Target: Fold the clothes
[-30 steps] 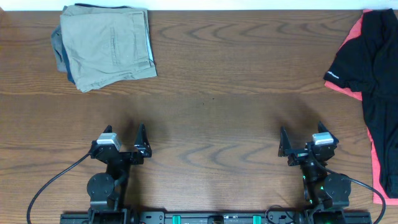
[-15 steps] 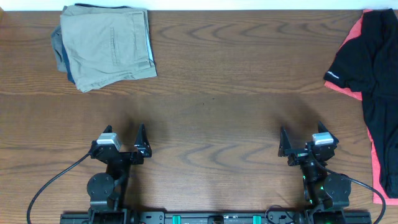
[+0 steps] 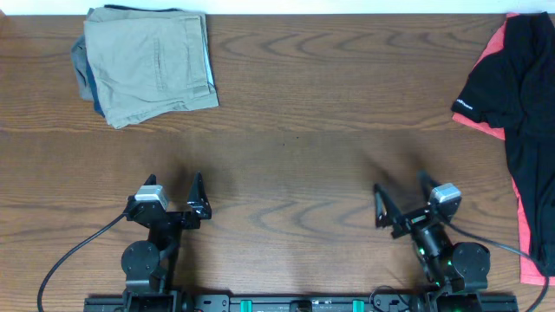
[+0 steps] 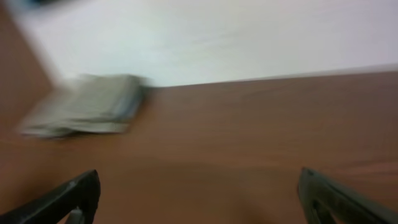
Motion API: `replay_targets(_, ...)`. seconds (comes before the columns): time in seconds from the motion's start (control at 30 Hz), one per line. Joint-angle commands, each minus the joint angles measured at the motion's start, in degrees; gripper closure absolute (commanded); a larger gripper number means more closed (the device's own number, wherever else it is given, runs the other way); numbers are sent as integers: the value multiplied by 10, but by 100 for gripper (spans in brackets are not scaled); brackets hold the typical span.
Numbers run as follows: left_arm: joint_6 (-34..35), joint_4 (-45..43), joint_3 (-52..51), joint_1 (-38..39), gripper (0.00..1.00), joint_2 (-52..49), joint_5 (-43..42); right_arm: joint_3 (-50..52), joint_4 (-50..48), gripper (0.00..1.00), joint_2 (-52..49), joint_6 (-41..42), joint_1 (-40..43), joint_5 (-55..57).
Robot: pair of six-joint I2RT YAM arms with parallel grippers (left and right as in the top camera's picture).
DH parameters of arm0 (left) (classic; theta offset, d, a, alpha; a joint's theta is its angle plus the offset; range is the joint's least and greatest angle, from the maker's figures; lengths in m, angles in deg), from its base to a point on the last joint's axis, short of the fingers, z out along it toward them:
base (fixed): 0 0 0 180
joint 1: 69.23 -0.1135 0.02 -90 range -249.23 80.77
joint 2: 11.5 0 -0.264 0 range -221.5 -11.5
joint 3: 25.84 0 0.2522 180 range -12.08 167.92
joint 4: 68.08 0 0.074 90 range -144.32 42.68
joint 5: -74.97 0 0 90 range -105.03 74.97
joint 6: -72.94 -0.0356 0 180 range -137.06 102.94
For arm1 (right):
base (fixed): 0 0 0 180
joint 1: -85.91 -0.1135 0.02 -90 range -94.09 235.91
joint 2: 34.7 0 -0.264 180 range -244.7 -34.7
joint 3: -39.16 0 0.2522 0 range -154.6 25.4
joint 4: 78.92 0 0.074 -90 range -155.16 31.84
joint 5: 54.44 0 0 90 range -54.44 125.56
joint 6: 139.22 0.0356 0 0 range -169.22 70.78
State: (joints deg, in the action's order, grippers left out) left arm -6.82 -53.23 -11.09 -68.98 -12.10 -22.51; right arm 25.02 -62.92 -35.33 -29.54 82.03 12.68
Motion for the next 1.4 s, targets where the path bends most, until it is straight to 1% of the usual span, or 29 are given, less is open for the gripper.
replay_targets(0.0,-8,22,-8,-2,2,4,-8,1,3,1,3,227,-10,-191)
replay_targets(0.07,-8,22,-8,-2,2,4,-8,1,0,1,3,266,-10,-196)
replay_targets(0.13,-8,22,-8,-2,2,4,-8,1,-47,1,3,305,-10,-184)
replay_targets(0.23,-8,22,-8,-2,2,4,-8,1,-182,1,3,288,-10,-174)
replay_targets(0.3,-8,22,-8,-2,2,4,-8,-1,-249,1,3,267,-10,-143)
replay_targets(0.37,-8,22,-8,-2,2,4,-8,-14,-252,1,1,258,-9,-93)
replay_targets(0.43,-8,22,-8,-2,2,4,-8,-37,-232,1,-12,219,-9,-52)
replay_targets(0.53,-8,22,-8,-2,2,4,-8,-95,-156,1,-60,118,-9,-9)
replay_targets(0.6,-8,22,-8,-2,2,4,-8,-151,-85,1,-117,47,-9,31)
replay_targets(0.7,-8,22,-8,-2,2,4,-8,-255,11,1,-241,-34,-9,124)
replay_targets(0.8,-8,22,-8,-2,2,4,-8,-377,104,1,-381,-45,-9,246)
replay_targets(0.87,-8,22,-8,-2,2,4,-8,-463,156,1,-477,-81,-9,285)
replay_targets(0.97,-8,22,-8,-2,2,4,-8,-611,252,1,-630,-129,-1,320)
replay_targets(1.0,-8,22,-8,-2,2,4,-8,-675,297,1,-692,-144,7,327)
replay_targets(1.03,-8,22,-8,-2,2,4,-8,-729,338,1,-744,-152,15,330)
replay_targets(1.17,-8,22,-8,-2,2,4,-8,-899,476,1,-895,-153,37,330)
replay_targets(1.27,-8,22,-8,-2,2,4,-8,-968,517,1,-972,-175,47,330)
replay_targets(1.37,-8,22,-8,-2,2,4,-8,-982,499,1,-1016,-213,55,344)
